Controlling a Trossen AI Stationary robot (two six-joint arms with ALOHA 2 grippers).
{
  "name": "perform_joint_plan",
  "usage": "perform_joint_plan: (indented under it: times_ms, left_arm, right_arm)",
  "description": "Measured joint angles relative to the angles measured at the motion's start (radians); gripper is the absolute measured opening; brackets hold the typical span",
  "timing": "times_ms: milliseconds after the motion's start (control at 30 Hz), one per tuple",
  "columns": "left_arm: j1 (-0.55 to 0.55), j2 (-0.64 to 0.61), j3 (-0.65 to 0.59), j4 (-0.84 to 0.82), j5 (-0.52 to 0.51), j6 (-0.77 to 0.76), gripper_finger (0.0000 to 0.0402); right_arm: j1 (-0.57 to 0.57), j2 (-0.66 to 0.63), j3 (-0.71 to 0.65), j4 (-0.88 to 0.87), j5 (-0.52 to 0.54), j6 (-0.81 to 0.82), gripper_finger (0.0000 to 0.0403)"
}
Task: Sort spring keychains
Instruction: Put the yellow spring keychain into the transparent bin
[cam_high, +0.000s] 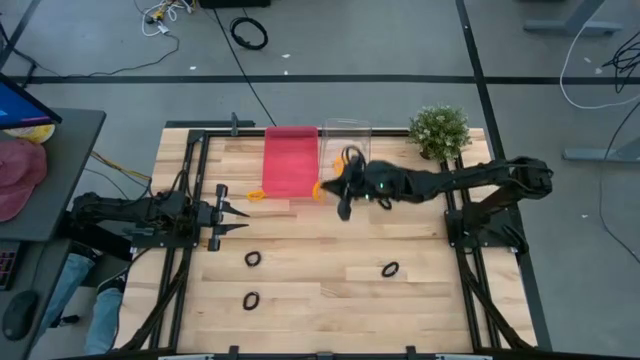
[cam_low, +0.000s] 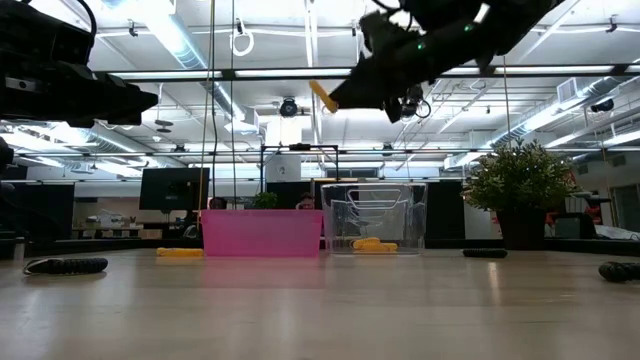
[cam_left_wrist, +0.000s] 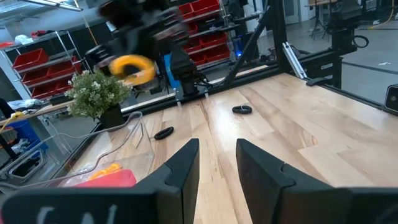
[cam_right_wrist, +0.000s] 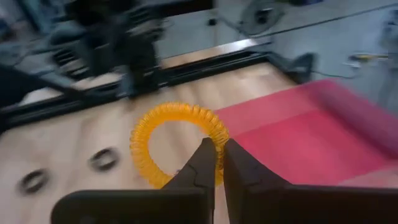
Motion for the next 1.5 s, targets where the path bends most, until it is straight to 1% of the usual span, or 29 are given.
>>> perform_joint_plan:
  times_ms: [200,500,767,933,1500]
  left_arm:
    - [0.000,0.000,0.000,0.000,0.000,0.000,0.0112]
    - [0.000,0.000,0.000,0.000,0.000,0.000,0.0112]
    - [0.000,0.000,0.000,0.000,0.000,0.000,0.0112]
    - [0.000,0.000,0.000,0.000,0.000,0.000,0.0112]
    - [0.000,0.000,0.000,0.000,0.000,0.000,0.0112]
  right_arm:
    - [-0.121,0.000,0.000,-0.016,0.002,0.004,0.0008]
    - [-0.215,0.000,0.000,-0.052,0.002,-0.026,0.0009]
    - [-0.234,-0.001,0.000,-0.052,0.005,-0.039,0.0009]
    - [-0.256,-0.001,0.000,-0.082,0.040,-0.033,0.0009]
    - [-0.288,-0.001,0.000,-0.098,0.041,-0.019,0.0009]
